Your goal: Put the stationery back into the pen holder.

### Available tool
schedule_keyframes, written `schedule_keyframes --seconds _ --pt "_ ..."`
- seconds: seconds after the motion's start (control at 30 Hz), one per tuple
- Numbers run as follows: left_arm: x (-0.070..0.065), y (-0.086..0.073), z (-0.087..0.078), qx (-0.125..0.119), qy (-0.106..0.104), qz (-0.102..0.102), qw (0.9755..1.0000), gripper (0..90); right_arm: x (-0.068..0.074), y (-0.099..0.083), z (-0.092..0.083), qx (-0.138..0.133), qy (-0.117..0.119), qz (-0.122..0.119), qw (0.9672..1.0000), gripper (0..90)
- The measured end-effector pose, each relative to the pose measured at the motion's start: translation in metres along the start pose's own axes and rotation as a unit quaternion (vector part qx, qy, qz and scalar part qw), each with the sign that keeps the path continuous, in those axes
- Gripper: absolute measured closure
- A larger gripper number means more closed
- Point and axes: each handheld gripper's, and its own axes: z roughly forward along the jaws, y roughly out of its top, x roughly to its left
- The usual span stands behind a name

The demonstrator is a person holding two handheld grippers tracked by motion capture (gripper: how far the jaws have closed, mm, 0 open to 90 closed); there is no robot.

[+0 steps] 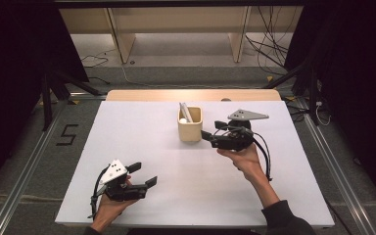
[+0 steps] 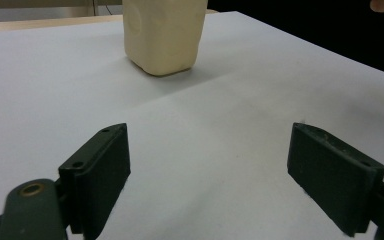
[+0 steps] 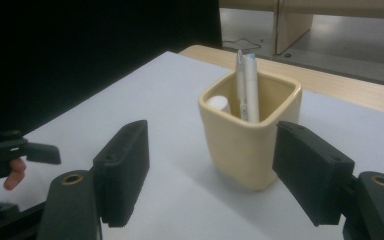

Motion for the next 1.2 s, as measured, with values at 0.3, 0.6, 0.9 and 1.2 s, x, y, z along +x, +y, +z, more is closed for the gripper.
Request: schedule_keyframes --seconds 0.3,0.6,0.9,1.2 --pt "-0.001 0.0 0.0 0.003 -0.001 0.005 1.0 17.0 -0.001 -0.03 -0.028 -0.012 0.004 0.017 0.9998 28.6" --pt "-0.002 0.002 -0.001 -0.001 -0.008 0.002 1.0 17.0 0.0 -0.062 -0.051 -0.024 0.009 0.025 0.9994 26.9" --pt "-0.002 0.001 0.0 0.006 -0.015 -0.002 0.9999 17.0 0.003 -0.092 -0.067 -0.031 0.011 0.021 0.9992 25.4" --pt "-0.003 0.0 0.0 0.012 -0.023 -0.005 0.9997 17.0 0.011 -0.112 -0.073 -0.033 0.008 0.009 0.9994 23.9"
